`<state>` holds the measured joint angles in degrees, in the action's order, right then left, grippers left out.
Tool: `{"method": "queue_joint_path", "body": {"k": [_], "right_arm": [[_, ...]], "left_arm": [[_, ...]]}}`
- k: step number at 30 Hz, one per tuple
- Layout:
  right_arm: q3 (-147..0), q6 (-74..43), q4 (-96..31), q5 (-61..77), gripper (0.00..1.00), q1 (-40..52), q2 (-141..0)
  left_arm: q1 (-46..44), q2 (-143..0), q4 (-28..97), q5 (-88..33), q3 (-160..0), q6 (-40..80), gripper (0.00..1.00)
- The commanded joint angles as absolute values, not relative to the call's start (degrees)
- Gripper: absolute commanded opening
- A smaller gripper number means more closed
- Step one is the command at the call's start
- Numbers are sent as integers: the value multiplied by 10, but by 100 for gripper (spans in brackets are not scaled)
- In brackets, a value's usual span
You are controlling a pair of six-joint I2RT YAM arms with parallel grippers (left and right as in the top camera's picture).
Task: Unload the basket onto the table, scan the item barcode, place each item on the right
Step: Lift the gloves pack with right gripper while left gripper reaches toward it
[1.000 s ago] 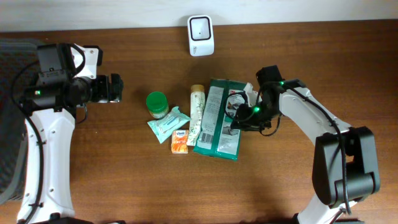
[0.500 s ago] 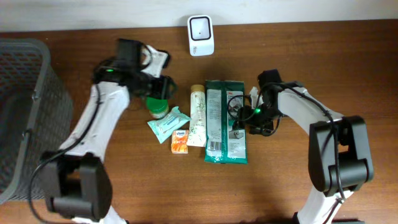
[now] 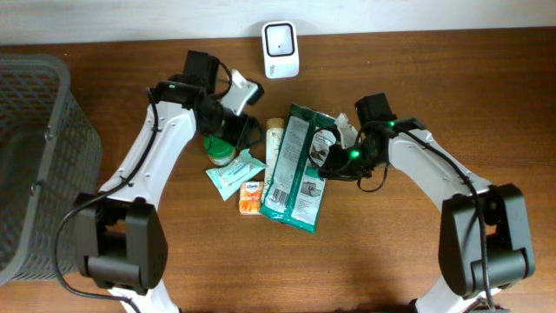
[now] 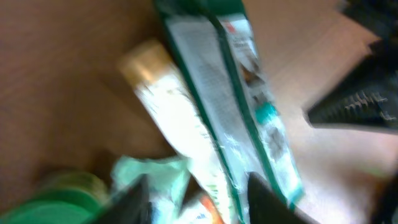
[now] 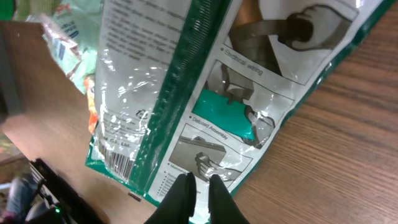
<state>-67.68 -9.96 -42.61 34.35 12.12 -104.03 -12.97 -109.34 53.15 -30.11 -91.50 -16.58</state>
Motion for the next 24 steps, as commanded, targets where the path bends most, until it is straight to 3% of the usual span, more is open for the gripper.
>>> {"method": "queue_joint_path", "body": {"k": [1, 3, 9, 11, 13, 16, 18, 20, 22, 24], "right_arm": [[-678, -90, -427, 338, 16, 124, -1046], [-678, -90, -433, 316, 28, 124, -1046], [-678, -90, -437, 278, 40, 124, -1046], [-678, -90, -436, 271, 45, 124, -1046], [-678, -90, -437, 264, 45, 124, -1046], [-678, -90, -436, 262, 45, 124, -1046], [-678, -98, -432, 263, 46, 124, -1046], [-681, -136, -416, 263, 45, 124, -1046], [-711, -140, -430, 263, 46, 125, -1046], [-802, -144, -453, 242, 57, 164, -1046]], "left_arm": [[-137, -1141, 578, -397, -918, -262, 61], [-137, -1176, 595, -399, -918, -281, 60], [-137, -1206, 577, -387, -918, -363, 44], [-137, -1207, 597, -386, -918, -378, 67], [-137, -1210, 606, -386, -918, -385, 54], [-133, -1210, 642, -368, -972, -382, 57], [-133, -1210, 612, -311, -1017, -300, 60], [-132, -1210, 609, -175, -1052, -168, 64], [-132, -1210, 606, -131, -1068, -124, 69], [-114, -1210, 605, -116, -1083, -69, 70]]}}
